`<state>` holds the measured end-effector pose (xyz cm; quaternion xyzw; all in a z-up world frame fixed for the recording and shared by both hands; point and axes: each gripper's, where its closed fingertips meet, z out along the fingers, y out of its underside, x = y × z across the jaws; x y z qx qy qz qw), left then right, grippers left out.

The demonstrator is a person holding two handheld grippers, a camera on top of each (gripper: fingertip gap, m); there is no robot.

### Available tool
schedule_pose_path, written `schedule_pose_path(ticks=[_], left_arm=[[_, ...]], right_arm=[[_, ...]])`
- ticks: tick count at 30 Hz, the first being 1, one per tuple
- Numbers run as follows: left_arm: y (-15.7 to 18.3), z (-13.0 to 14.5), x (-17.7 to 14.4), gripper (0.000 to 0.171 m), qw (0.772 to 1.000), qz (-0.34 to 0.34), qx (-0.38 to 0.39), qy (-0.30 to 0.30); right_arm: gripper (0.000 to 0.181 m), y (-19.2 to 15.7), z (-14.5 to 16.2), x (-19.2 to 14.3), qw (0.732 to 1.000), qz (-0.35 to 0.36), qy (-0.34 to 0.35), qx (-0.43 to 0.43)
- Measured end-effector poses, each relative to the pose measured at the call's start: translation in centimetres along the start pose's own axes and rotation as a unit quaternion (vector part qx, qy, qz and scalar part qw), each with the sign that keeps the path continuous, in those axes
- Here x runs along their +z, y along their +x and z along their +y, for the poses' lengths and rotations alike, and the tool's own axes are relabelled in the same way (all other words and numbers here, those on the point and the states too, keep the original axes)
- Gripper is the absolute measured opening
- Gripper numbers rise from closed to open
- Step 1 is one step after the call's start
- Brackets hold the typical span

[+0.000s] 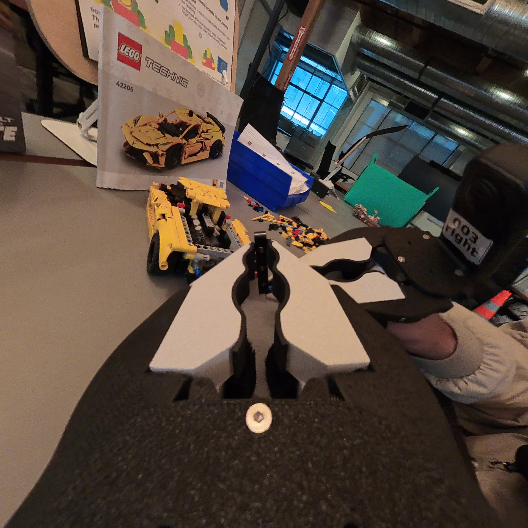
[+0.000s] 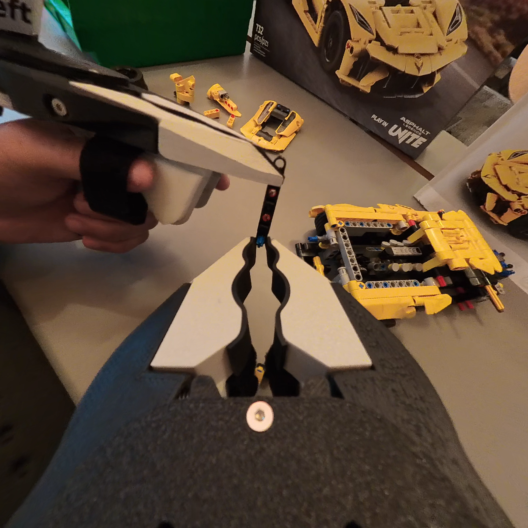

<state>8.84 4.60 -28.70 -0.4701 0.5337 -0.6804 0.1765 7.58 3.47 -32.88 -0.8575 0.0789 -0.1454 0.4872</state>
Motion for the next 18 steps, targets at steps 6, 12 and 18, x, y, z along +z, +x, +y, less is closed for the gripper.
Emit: schedule_pose_path(ticks=[6, 12, 18], left_arm=[[-0.5, 1.1, 0.4, 0.020, 0.999, -0.016, 0.014, -0.032], [-0.8, 1.6, 0.6, 0.032, 0.999, -0.014, -0.008, -0.047], [0.2, 2.4, 0.9, 0.009, 0.997, 0.019, -0.021, -0.071]], right_arm=[[0.005, -0.1, 0.2, -0.2, 1.000, -0.002, 0.001, -0.010], [0.005, 0.1, -0.4, -0.4, 1.000, 0.003, 0.018, -0.011], [0.006, 0.3, -0.3, -0.3, 1.000, 0.004, 0.020, 0.002]])
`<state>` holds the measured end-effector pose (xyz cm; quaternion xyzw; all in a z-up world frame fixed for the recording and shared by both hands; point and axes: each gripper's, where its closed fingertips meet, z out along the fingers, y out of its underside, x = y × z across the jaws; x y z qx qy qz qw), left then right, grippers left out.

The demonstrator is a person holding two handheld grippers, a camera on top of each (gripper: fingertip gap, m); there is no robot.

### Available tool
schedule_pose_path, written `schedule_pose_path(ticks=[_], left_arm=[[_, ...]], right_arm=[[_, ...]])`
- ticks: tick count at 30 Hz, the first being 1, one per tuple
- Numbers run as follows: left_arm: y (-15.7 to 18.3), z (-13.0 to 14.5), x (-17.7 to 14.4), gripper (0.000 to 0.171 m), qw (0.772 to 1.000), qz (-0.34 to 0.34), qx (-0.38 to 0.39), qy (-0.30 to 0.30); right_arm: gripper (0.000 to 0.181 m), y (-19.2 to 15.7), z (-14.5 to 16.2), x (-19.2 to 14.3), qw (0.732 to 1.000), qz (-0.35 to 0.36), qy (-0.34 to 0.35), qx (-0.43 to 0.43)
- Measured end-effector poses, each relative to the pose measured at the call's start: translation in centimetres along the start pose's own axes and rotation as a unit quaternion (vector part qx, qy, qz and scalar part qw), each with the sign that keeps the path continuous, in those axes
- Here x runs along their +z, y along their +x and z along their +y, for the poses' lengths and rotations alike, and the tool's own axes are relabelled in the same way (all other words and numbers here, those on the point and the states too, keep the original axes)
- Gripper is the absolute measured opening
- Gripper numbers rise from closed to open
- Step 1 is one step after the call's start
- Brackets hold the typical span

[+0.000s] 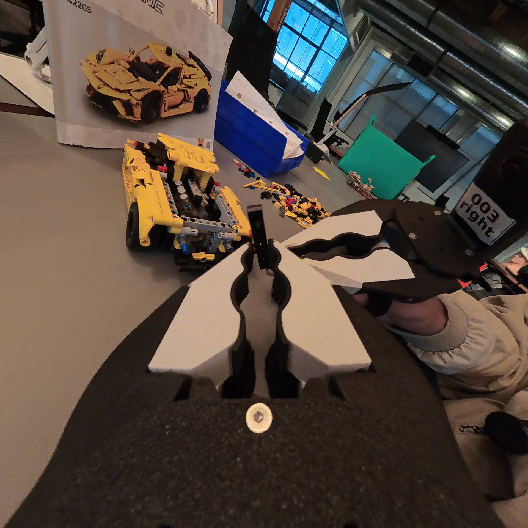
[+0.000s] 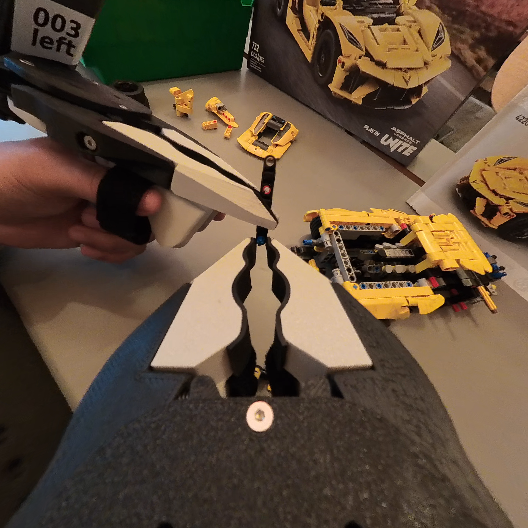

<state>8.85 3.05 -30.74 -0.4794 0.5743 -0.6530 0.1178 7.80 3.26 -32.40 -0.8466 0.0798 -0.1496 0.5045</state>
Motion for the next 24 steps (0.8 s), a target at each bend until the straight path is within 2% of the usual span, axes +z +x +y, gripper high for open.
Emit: schedule_pose_path(ticks=[7, 15, 24], left_arm=[[-0.61, 0.00, -0.13, 0.008, 1.000, -0.023, 0.011, 0.000], [-0.26, 0.26, -0.02, 0.009, 1.000, -0.014, 0.009, -0.007], [-0.77, 0.26, -0.03, 0.009, 0.999, -0.039, 0.030, -0.009]], right_arm=[[0.007, 0.04, -0.45, -0.21, 1.000, 0.009, 0.017, 0.000], [0.006, -0.05, 0.03, 0.15, 1.000, 0.012, 0.002, -0.009], [0.003, 0.14, 0.00, 0.26, 1.000, 0.018, -0.005, -0.017]])
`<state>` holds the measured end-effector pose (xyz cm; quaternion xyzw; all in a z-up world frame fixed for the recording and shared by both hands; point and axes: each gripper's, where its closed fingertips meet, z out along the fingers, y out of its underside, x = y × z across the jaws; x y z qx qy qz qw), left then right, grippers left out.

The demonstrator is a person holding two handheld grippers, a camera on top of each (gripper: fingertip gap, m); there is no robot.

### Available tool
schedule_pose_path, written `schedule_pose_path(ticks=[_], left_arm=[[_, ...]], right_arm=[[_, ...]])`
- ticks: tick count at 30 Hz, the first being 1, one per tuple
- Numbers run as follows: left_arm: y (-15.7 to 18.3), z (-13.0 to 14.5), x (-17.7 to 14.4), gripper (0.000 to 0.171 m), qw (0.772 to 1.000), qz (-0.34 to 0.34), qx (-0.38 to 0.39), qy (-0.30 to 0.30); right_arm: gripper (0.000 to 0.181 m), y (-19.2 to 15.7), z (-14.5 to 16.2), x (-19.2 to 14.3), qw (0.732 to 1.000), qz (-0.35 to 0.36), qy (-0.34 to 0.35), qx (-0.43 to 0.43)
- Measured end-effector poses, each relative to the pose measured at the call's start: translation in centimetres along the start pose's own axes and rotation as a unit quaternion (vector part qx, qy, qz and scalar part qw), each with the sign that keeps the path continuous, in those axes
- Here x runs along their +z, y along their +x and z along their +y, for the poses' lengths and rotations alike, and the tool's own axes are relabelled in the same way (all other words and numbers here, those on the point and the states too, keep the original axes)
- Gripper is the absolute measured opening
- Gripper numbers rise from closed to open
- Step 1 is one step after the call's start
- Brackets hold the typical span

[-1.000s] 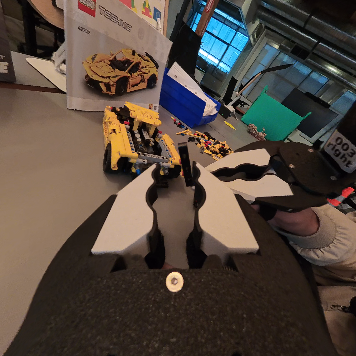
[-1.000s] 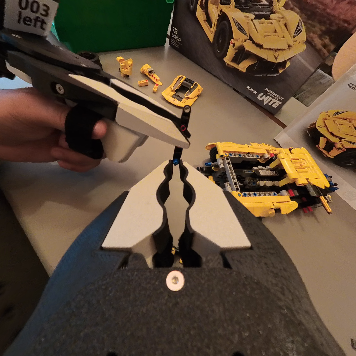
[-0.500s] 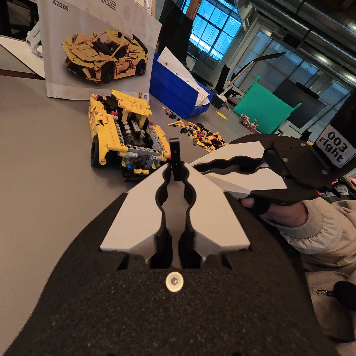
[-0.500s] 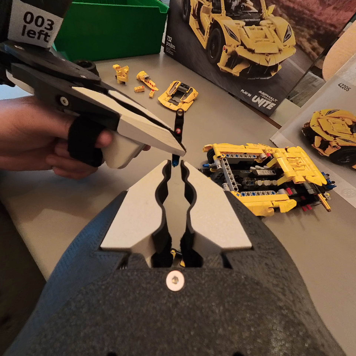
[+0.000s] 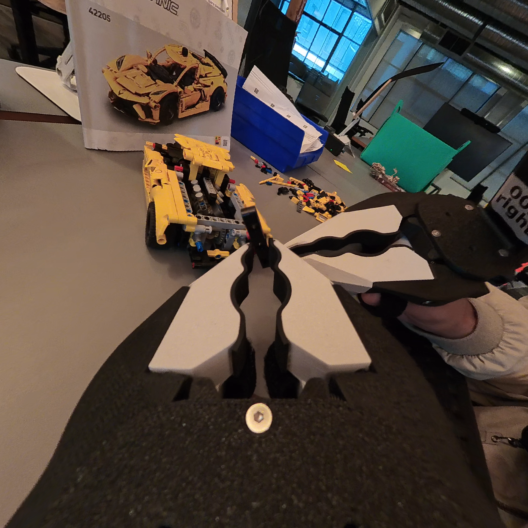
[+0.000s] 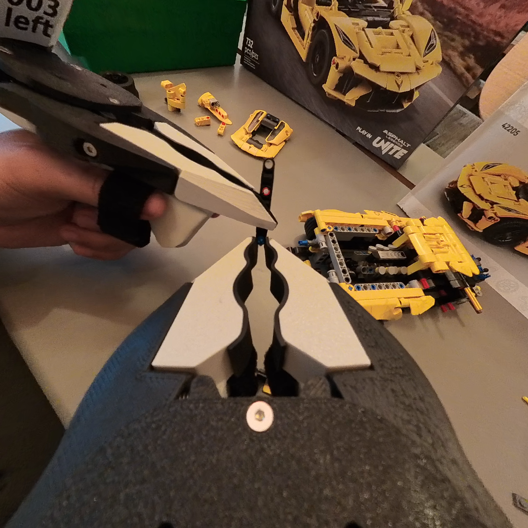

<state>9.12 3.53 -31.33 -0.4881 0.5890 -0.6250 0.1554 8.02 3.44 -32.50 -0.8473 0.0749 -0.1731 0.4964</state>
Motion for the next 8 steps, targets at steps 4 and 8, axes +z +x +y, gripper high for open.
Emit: schedule_pose_path(ticks=[4, 8], left_arm=[[-0.24, -0.06, 0.08, 0.010, 0.997, -0.039, 0.060, -0.009], [-0.40, -0.22, -0.06, 0.010, 0.996, -0.054, 0.061, -0.017]], right_arm=[[0.002, 0.20, -0.11, -0.04, 0.997, 0.030, -0.008, -0.065], [0.002, 0.22, -0.52, -0.31, 0.997, 0.030, 0.007, -0.068]])
